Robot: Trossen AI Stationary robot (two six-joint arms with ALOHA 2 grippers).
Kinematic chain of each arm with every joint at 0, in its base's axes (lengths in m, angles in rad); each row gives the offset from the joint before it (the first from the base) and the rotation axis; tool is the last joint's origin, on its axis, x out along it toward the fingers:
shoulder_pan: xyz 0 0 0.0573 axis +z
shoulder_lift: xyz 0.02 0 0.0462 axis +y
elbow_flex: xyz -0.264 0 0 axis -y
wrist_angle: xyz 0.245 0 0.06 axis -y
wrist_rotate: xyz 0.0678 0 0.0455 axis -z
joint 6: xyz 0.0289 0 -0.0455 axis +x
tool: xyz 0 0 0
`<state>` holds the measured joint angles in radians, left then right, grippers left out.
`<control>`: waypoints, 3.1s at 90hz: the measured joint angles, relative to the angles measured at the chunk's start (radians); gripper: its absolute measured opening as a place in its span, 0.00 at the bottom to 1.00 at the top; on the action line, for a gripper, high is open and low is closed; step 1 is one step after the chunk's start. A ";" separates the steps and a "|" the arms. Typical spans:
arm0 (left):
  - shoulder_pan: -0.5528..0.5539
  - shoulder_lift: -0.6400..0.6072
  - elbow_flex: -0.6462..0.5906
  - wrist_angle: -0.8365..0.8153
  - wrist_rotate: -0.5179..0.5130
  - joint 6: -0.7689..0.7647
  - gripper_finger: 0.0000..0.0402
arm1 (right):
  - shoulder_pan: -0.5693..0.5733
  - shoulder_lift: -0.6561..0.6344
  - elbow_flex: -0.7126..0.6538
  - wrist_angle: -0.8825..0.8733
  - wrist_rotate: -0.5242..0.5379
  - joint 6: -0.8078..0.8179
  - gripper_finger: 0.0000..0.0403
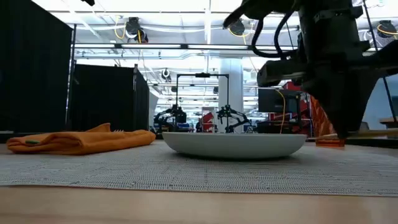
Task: Set table place
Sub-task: Put the gold table knife on the gray table mat to the right of the blue plate, then put the green spoon on the gray table mat to the right of the gold table knife
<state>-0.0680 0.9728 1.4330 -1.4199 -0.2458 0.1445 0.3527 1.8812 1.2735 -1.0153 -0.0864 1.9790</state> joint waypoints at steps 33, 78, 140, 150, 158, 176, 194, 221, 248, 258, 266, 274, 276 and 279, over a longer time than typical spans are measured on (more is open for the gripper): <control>0.000 -0.038 0.000 0.020 0.000 0.000 0.32 | 0.002 0.000 -0.054 0.093 0.002 0.034 0.00; 0.000 -0.038 0.000 0.020 0.000 -0.002 0.32 | 0.003 0.000 -0.054 0.097 0.013 0.059 0.19; 0.000 -0.038 0.001 0.007 -0.034 -0.007 0.32 | 0.096 -0.011 0.185 -0.038 0.272 -0.071 0.19; 0.000 -0.038 0.001 -0.012 -0.104 -0.004 0.32 | 0.107 -0.011 0.252 -0.074 0.369 -0.155 0.19; 0.001 -0.038 0.001 -0.012 -0.155 -0.003 0.32 | 0.121 -0.011 0.299 -0.109 0.452 -0.221 0.19; 0.053 -0.014 -0.010 -0.022 -0.252 -0.002 0.32 | 0.150 -0.011 0.355 -0.125 0.558 -0.440 0.19; 0.173 0.040 -0.160 0.021 -0.224 -0.030 0.32 | 0.160 -0.011 0.355 -0.089 0.565 -0.659 0.19; 0.455 0.134 -0.309 0.357 -0.064 0.007 0.32 | 0.160 -0.011 0.355 -0.077 0.587 -0.891 0.19; 0.769 0.356 -0.311 0.405 0.012 0.072 0.32 | 0.165 -0.039 0.356 -0.090 0.589 -0.993 0.19; 0.818 0.435 -0.311 0.435 0.013 0.061 0.32 | 0.167 -0.065 0.355 -0.094 0.591 -1.029 0.19; 0.844 0.484 -0.311 0.462 0.018 0.040 0.32 | 0.167 -0.093 0.356 -0.103 0.593 -1.058 0.19; 0.874 0.531 -0.310 0.476 0.049 0.019 0.32 | 0.171 -0.124 0.355 -0.109 0.620 -1.088 0.19; 0.881 0.543 -0.310 0.478 0.059 0.015 0.32 | 0.173 -0.132 0.356 -0.111 0.628 -1.096 0.19; 0.890 0.562 -0.310 0.485 0.068 0.002 0.32 | 0.175 -0.142 0.356 -0.113 0.636 -1.110 0.19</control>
<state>0.8223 1.5349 1.1228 -0.9351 -0.1777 0.1465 0.5282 1.7395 1.6290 -1.1281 0.5493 0.8689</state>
